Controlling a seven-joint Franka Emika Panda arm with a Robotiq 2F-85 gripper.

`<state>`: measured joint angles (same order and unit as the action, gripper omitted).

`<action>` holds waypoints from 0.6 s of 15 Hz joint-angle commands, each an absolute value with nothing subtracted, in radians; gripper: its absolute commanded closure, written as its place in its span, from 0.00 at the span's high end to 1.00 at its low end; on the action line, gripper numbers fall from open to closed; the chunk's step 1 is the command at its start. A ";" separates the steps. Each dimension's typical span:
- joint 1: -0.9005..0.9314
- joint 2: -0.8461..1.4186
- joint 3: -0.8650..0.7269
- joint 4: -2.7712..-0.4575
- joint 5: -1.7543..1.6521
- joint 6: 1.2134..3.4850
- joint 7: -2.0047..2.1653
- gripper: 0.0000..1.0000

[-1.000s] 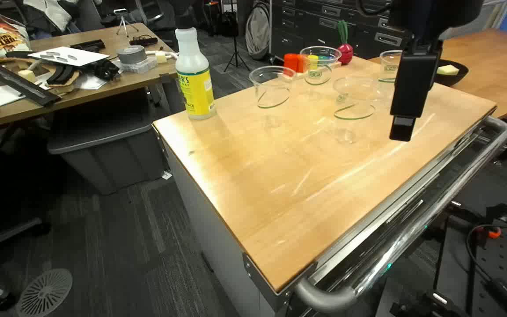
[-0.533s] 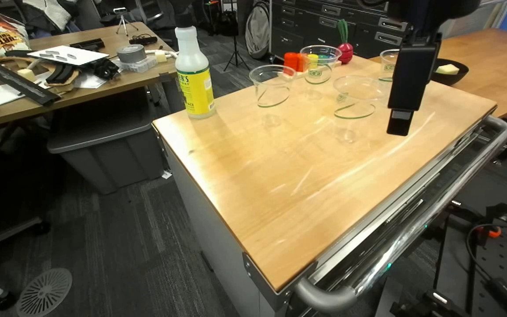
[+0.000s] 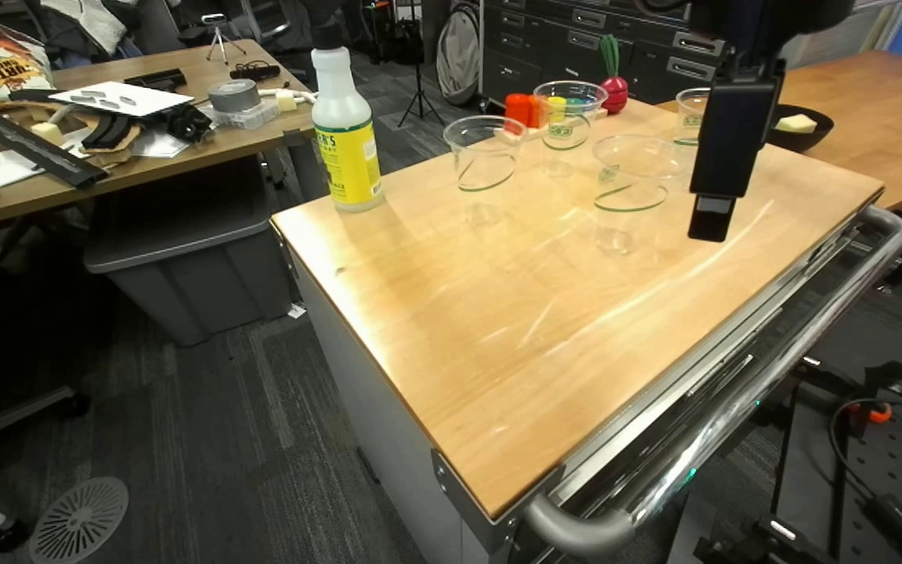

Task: Stack all four of the plastic cups together

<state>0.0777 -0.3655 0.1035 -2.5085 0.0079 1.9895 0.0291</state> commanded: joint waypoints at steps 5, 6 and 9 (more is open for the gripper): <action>0.082 -0.365 0.099 -2.507 0.006 1.988 0.031 1.00; 0.082 -0.365 0.099 -2.507 0.006 1.988 0.031 1.00; 0.081 -0.375 0.095 -2.512 0.010 1.993 0.028 1.00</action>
<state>0.0777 -0.3655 0.1036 -2.5085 0.0079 1.9895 0.0291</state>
